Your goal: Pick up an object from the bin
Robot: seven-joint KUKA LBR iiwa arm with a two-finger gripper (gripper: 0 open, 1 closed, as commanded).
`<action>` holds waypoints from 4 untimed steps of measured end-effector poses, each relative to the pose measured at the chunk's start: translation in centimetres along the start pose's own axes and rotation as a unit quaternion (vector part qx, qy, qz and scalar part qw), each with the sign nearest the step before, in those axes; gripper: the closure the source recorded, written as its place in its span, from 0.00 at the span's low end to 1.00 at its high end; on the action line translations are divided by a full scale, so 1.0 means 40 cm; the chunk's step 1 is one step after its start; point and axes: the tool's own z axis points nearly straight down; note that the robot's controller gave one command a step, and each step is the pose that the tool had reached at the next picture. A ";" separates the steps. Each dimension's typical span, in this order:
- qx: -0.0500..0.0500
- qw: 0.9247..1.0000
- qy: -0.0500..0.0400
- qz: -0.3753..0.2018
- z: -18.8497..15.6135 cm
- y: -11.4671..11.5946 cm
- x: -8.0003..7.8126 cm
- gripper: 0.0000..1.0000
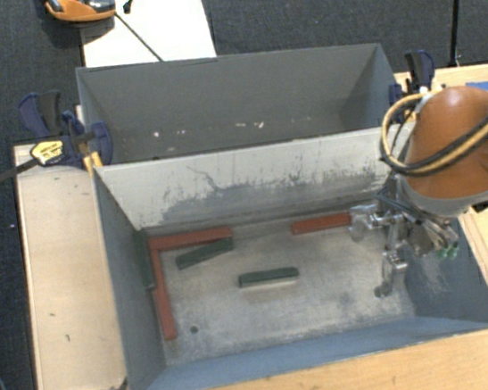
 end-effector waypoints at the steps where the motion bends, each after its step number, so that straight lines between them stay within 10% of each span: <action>1: 0.000 0.995 -0.005 0.097 0.072 0.018 -0.043 0.00; 3: 0.000 0.994 -0.005 0.106 0.087 0.111 -0.126 0.00; 4: 0.001 1.000 -0.005 -0.013 0.108 0.171 -0.162 0.00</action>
Offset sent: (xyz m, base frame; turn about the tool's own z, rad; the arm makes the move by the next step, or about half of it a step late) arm 0.0499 0.0631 -0.0167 0.3174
